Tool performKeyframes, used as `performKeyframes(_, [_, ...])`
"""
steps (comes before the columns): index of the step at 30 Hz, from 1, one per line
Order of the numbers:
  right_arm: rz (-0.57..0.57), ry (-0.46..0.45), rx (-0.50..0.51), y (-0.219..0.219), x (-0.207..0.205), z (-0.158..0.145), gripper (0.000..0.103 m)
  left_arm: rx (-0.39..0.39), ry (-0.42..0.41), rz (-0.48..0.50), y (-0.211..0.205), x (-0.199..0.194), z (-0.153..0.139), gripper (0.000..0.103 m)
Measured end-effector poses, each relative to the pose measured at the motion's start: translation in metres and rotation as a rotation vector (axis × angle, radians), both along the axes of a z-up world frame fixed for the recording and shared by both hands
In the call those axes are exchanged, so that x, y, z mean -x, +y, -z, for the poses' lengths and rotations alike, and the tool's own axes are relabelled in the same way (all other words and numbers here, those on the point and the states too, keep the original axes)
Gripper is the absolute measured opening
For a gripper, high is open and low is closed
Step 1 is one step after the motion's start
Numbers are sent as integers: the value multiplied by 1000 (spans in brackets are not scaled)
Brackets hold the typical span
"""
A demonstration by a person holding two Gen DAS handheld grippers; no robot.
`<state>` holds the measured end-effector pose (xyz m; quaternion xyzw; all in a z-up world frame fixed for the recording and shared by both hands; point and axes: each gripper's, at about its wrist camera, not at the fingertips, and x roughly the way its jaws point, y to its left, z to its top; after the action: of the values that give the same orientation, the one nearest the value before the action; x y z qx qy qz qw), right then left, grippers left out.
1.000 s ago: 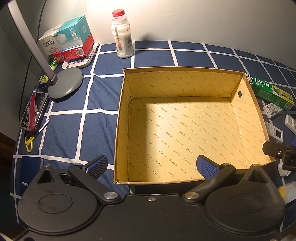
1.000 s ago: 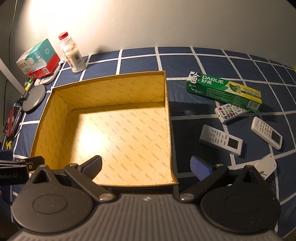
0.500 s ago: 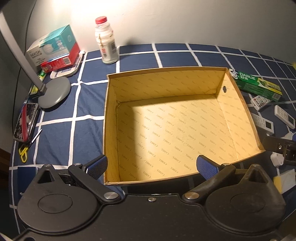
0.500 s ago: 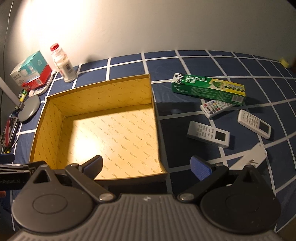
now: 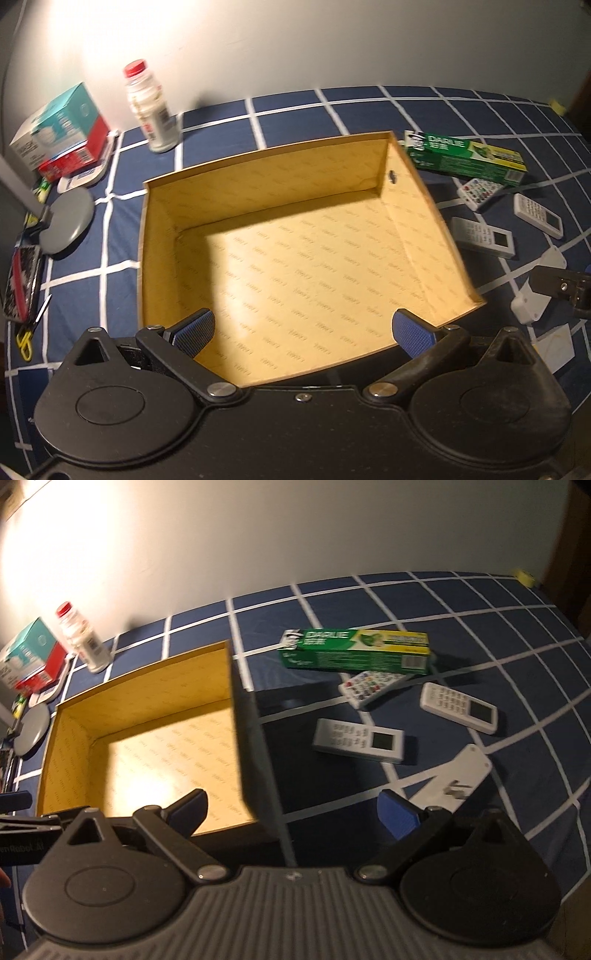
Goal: Organize objects
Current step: 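Move the right tool toward the white remote with a display screen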
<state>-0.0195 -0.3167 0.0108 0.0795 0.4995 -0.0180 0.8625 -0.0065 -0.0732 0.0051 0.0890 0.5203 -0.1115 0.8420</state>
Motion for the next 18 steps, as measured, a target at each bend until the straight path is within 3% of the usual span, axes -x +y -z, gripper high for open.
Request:
performKeyframes(12, [63,12,-21,-77,-16,8,97,8,18,51,-77,-13,6,103])
performKeyframes(18, [70,28,-45,-113,-33,13,91,8,35,79,-118,-22,12,103])
